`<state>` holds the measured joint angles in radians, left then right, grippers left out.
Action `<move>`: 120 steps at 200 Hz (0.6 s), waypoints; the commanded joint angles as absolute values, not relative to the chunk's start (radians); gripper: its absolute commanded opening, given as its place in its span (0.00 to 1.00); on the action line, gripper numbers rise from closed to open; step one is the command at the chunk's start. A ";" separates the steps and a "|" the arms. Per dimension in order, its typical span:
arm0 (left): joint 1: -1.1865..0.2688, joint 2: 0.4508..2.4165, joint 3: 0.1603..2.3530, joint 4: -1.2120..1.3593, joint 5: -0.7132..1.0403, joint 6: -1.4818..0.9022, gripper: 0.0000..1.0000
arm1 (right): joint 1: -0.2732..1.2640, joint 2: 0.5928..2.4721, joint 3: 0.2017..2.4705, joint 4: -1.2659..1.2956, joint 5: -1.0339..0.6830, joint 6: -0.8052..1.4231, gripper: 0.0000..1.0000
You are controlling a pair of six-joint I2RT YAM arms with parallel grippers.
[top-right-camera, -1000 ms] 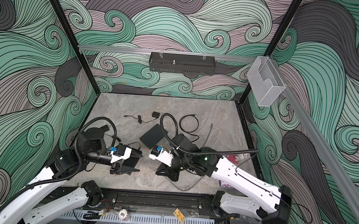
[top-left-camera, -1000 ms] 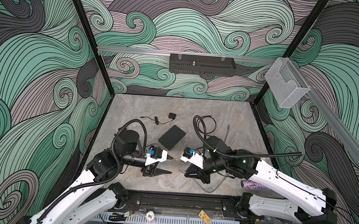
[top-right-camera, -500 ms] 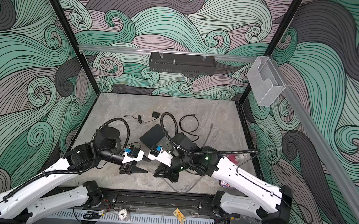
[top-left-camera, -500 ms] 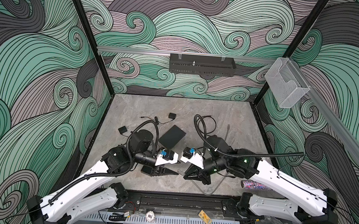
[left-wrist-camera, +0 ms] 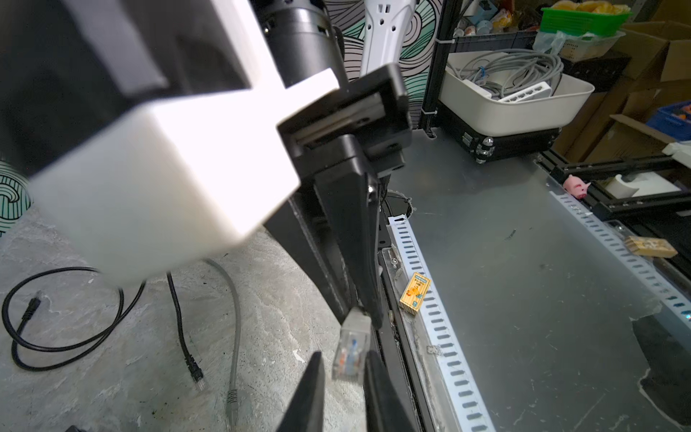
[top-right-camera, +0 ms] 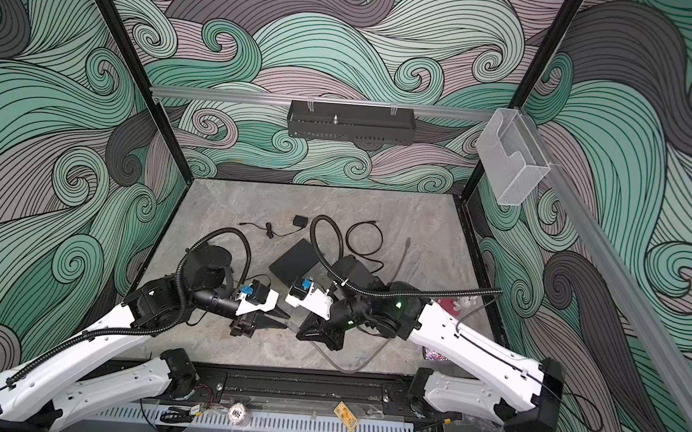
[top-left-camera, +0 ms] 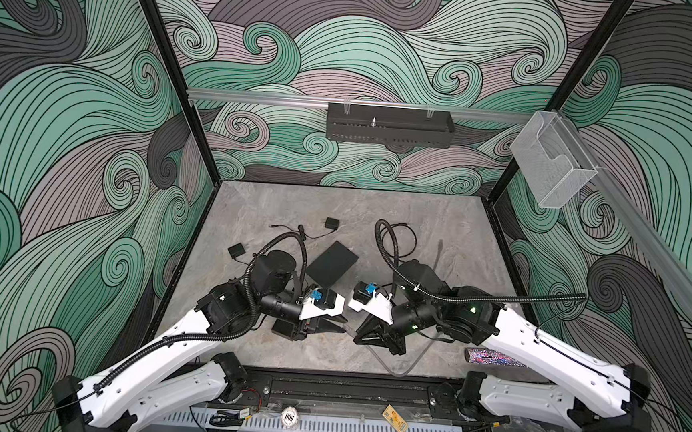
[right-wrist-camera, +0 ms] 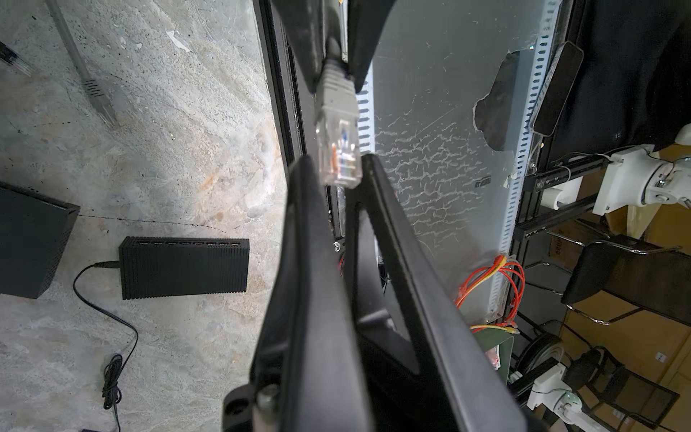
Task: Insert the plug into the switch port
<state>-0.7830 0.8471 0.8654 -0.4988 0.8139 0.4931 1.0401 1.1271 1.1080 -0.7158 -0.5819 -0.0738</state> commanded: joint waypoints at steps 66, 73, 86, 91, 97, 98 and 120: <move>-0.794 0.833 0.901 -0.532 0.804 0.496 0.00 | 1.026 1.126 1.129 -0.692 -0.573 -0.061 0.07; -0.795 0.831 0.896 -0.534 0.806 0.495 0.00 | 1.025 1.131 1.129 -0.690 -0.585 -0.059 0.06; -0.795 0.830 0.893 -0.534 0.808 0.491 0.22 | 1.025 1.137 1.132 -0.692 -0.603 -0.057 0.05; -0.794 0.828 0.891 -0.532 0.806 0.488 0.29 | 1.025 1.140 1.132 -0.691 -0.609 -0.056 0.05; -0.796 0.828 0.889 -0.529 0.803 0.481 0.33 | 1.025 1.142 1.135 -0.692 -0.612 -0.055 0.05; -0.795 0.828 0.889 -0.529 0.804 0.481 0.34 | 1.025 1.142 1.135 -0.691 -0.613 -0.054 0.05; -0.795 0.827 0.888 -0.523 0.804 0.473 0.40 | 1.025 1.151 1.141 -0.690 -0.629 -0.052 0.05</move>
<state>-0.7887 0.8398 0.8757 -0.5228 0.7971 0.4831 1.0317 1.1404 1.1107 -0.7048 -0.5922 -0.0662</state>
